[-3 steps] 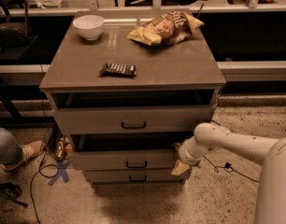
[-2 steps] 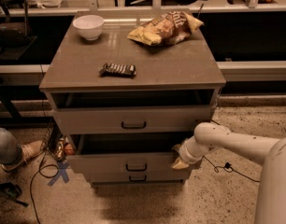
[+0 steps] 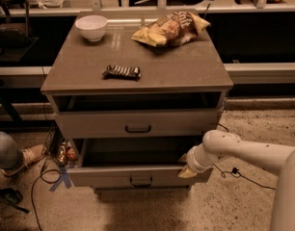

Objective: Open middle drawer

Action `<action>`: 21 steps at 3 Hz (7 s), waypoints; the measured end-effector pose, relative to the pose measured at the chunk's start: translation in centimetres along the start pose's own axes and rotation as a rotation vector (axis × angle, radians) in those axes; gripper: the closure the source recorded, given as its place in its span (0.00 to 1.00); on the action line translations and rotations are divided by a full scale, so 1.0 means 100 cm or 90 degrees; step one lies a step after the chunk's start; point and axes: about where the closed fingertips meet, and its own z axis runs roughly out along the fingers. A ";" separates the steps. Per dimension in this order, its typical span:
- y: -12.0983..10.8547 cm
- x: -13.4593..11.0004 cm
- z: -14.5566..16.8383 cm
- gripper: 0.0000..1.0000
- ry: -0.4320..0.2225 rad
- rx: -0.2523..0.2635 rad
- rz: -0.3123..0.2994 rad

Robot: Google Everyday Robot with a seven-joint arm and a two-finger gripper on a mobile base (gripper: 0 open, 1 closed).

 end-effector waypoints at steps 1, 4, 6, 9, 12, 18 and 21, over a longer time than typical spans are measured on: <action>0.001 0.003 -0.002 0.82 0.001 0.006 0.006; 0.006 0.001 0.002 0.05 0.001 -0.001 -0.001; 0.028 -0.014 0.003 0.00 0.020 -0.024 -0.069; 0.067 -0.003 0.016 0.00 0.077 -0.121 -0.095; 0.091 0.017 -0.011 0.18 0.111 -0.099 -0.060; 0.126 0.048 -0.031 1.00 0.084 -0.068 -0.005; 0.139 0.051 -0.029 1.00 0.071 -0.065 0.001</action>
Offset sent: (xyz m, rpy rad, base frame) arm -0.0015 -0.0035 0.0005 -0.0001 -0.0052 -0.0131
